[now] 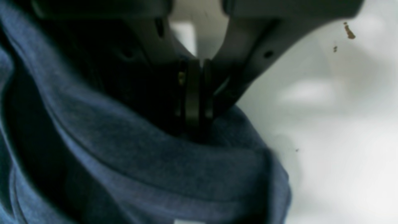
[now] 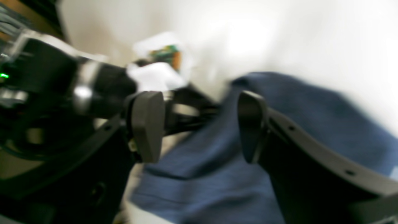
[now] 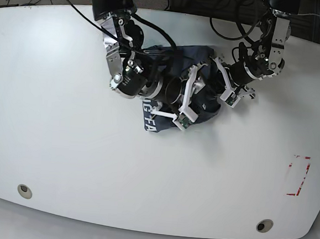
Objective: Layout the t-shirt on the table in an organized manner, then fold the t-shirt properly
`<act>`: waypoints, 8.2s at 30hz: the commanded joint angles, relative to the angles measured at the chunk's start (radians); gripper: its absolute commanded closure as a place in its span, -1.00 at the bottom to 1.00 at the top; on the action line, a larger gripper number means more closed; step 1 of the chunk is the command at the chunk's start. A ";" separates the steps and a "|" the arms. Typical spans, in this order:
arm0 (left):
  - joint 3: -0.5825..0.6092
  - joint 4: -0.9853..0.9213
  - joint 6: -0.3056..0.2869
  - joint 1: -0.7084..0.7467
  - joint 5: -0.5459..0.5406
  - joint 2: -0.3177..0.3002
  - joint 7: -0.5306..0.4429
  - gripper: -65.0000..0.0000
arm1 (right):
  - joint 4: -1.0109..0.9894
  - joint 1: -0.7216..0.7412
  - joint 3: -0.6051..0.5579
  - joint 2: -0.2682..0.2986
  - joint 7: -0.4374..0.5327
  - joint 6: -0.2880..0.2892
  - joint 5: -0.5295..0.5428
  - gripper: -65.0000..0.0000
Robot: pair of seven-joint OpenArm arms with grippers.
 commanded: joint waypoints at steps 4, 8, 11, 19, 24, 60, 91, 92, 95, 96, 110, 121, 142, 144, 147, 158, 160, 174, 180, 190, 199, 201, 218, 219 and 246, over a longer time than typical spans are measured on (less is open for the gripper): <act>0.001 0.001 0.002 0.003 0.026 -0.008 0.046 1.00 | 0.025 0.055 0.016 0.045 0.024 0.005 -0.096 -0.11; -0.002 0.007 0.002 0.003 0.026 -0.009 0.046 1.00 | 0.029 0.055 0.039 0.077 0.058 0.009 -0.168 -0.11; -0.019 0.012 0.002 0.003 0.025 -0.009 0.046 1.00 | 0.029 0.053 0.042 0.106 0.092 0.009 -0.211 -0.11; -0.076 0.092 0.002 -0.005 0.026 -0.051 0.046 1.00 | 0.022 0.056 0.045 0.163 0.148 0.011 -0.236 -0.11; -0.091 0.153 0.003 -0.006 0.026 -0.086 0.046 1.00 | 0.020 0.056 0.047 0.166 0.173 0.011 -0.237 -0.11; 0.062 0.411 -0.055 0.117 0.023 0.069 0.039 1.00 | -0.224 0.098 0.142 0.088 0.362 0.009 -0.230 0.93; 0.082 0.035 -0.055 0.060 0.103 -0.060 0.039 1.00 | -0.434 -0.050 0.142 0.189 0.639 0.009 -0.231 0.94; 0.074 0.023 -0.055 0.052 0.103 -0.060 0.039 1.00 | -0.425 -0.059 0.142 0.189 0.639 0.008 -0.231 0.94; 0.045 -0.011 -0.057 0.020 0.103 -0.068 0.039 1.00 | -0.388 -0.091 0.142 0.197 0.639 0.006 -0.234 0.94; 0.042 -0.020 -0.057 0.012 0.103 -0.069 0.039 1.00 | -0.380 -0.099 0.142 0.201 0.639 0.005 -0.234 0.94; 0.037 -0.030 -0.057 -0.090 0.101 -0.095 0.039 1.00 | -0.147 -0.224 0.143 0.210 0.599 0.001 -0.237 0.94; 0.036 0.196 -0.051 -0.100 0.103 -0.088 0.039 1.00 | 0.045 -0.175 0.194 0.163 0.438 0.003 -0.237 0.94; 0.037 0.349 -0.051 0.124 0.104 0.020 0.038 1.00 | -0.270 0.081 0.097 0.054 0.428 0.008 -0.239 0.94; 0.037 0.348 -0.051 0.135 0.104 0.027 0.038 1.00 | -0.299 0.092 0.088 0.046 0.443 0.008 -0.239 0.94; 0.037 0.343 -0.049 0.144 0.106 0.035 0.038 1.00 | -0.370 0.115 0.070 0.039 0.492 0.008 -0.239 0.94; 0.039 0.214 -0.049 0.164 0.106 0.034 0.038 1.00 | -0.649 0.142 0.025 0.065 0.693 0.008 -0.239 0.94; 0.037 0.188 -0.049 0.152 0.106 0.029 0.038 1.00 | -0.664 0.138 0.024 0.080 0.713 0.008 -0.239 0.94; 0.034 0.041 -0.049 0.040 0.103 -0.094 0.038 1.00 | -0.503 -0.025 0.030 0.138 0.710 -0.029 -0.239 0.94; 0.034 0.046 -0.051 0.023 0.103 -0.141 0.038 1.00 | -0.393 -0.080 0.027 0.135 0.641 -0.089 -0.239 0.94; -0.076 0.095 -0.057 0.025 0.101 -0.154 0.038 1.00 | -0.357 -0.093 0.027 0.111 0.636 -0.117 -0.237 0.94; -0.104 0.207 -0.055 0.025 0.100 -0.152 0.038 1.00 | -0.333 -0.057 0.028 0.134 0.619 -0.117 -0.237 0.94; -0.104 0.237 -0.051 0.025 0.100 -0.152 0.038 1.00 | -0.310 -0.048 0.028 0.137 0.599 -0.117 -0.237 0.94; -0.137 0.276 0.063 -0.029 0.181 0.061 -0.225 1.00 | -0.170 -0.051 0.054 0.183 0.570 -0.117 -0.239 0.94; -0.137 0.260 0.078 -0.037 0.195 0.083 -0.269 1.00 | -0.166 -0.056 0.066 0.192 0.570 -0.118 -0.236 0.94; -0.156 0.027 0.124 -0.040 0.302 0.189 -0.576 1.00 | -0.081 -0.175 0.366 0.310 0.630 -0.107 -0.241 0.94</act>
